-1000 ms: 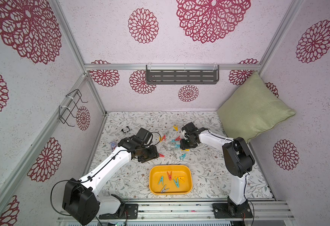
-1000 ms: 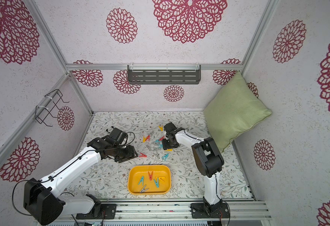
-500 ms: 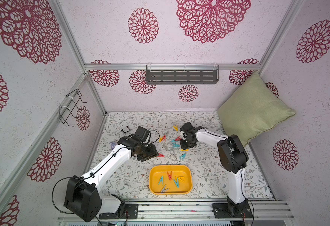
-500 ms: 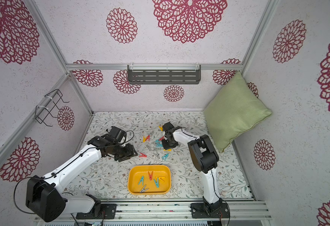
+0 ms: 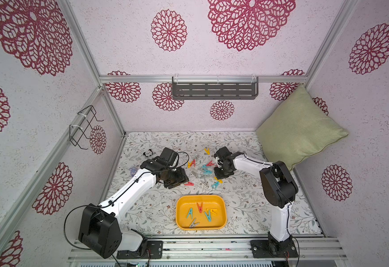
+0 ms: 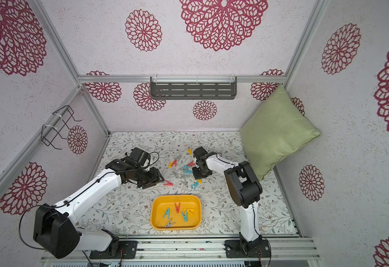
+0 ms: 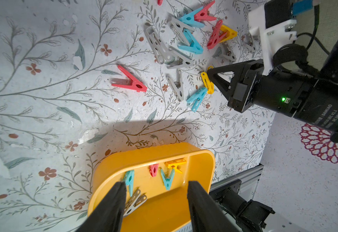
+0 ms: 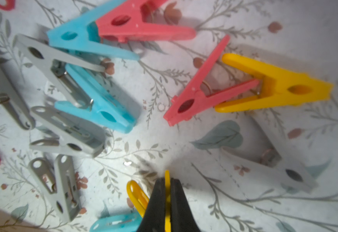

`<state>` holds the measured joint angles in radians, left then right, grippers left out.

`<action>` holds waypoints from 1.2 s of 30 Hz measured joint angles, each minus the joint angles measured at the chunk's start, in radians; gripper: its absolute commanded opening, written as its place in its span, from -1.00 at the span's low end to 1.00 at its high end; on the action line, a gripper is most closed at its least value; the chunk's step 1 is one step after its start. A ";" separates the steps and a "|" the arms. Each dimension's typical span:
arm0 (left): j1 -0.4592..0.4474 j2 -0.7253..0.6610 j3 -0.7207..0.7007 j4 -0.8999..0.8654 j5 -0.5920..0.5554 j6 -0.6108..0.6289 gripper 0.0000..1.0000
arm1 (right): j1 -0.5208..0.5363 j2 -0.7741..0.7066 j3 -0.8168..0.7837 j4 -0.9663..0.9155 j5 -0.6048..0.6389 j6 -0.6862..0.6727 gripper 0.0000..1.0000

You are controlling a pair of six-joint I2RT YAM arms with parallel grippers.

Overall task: Put the clothespins into the storage box
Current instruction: Pick up the clothespin from the center of the board, then place the clothespin in the storage box.

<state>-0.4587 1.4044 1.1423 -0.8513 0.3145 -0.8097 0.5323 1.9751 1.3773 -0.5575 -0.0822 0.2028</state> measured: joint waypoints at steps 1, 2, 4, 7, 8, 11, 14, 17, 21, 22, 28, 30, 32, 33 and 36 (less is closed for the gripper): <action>0.000 0.002 0.002 0.002 0.000 -0.004 0.12 | 0.000 -0.014 -0.006 -0.003 -0.002 0.001 -0.85; 0.000 0.004 0.003 0.006 0.002 -0.010 0.12 | 0.000 -0.037 -0.014 -0.004 -0.003 0.003 -0.85; 0.000 0.010 0.003 0.014 0.003 -0.021 0.12 | 0.003 -0.089 -0.028 -0.007 -0.008 0.009 -0.85; 0.000 0.019 0.003 0.029 0.002 -0.038 0.12 | 0.011 -0.177 -0.045 -0.009 -0.028 0.016 -0.85; 0.000 0.021 0.003 0.031 0.000 -0.045 0.13 | 0.016 -0.211 -0.053 -0.010 -0.033 0.018 -0.85; 0.001 0.023 0.003 0.035 -0.013 -0.061 0.14 | 0.045 -0.294 -0.080 -0.009 -0.060 0.026 -0.85; 0.002 0.023 0.003 0.040 -0.021 -0.079 0.13 | 0.098 -0.361 -0.118 -0.013 -0.087 0.026 -0.85; 0.002 0.024 0.003 0.046 -0.029 -0.093 0.13 | 0.167 -0.417 -0.172 -0.015 -0.111 0.027 -0.83; 0.003 0.024 -0.003 0.053 -0.039 -0.110 0.16 | 0.263 -0.496 -0.268 -0.014 -0.148 0.037 -0.78; 0.004 0.024 -0.008 0.054 -0.040 -0.113 0.18 | 0.283 -0.513 -0.290 -0.013 -0.156 0.041 -0.75; 0.005 0.019 -0.044 0.056 -0.053 -0.132 0.36 | 0.369 -0.579 -0.427 0.018 -0.183 0.086 -0.43; 0.006 0.013 -0.055 0.058 -0.059 -0.138 0.40 | 0.375 -0.583 -0.457 0.025 -0.183 0.106 -0.25; 0.007 0.006 -0.062 0.062 -0.063 -0.143 0.43 | 0.376 -0.584 -0.472 0.031 -0.177 0.116 -0.06; 0.007 0.002 -0.063 0.062 -0.064 -0.145 0.45 | 0.376 -0.586 -0.472 0.032 -0.172 0.124 0.01; 0.008 -0.014 -0.063 0.065 -0.070 -0.148 0.49 | 0.376 -0.592 -0.458 0.041 -0.137 0.136 0.05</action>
<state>-0.4507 1.3903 1.0790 -0.7860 0.2447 -0.9577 0.9081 1.3834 0.9195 -0.5163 -0.2195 0.3389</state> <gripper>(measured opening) 0.732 0.518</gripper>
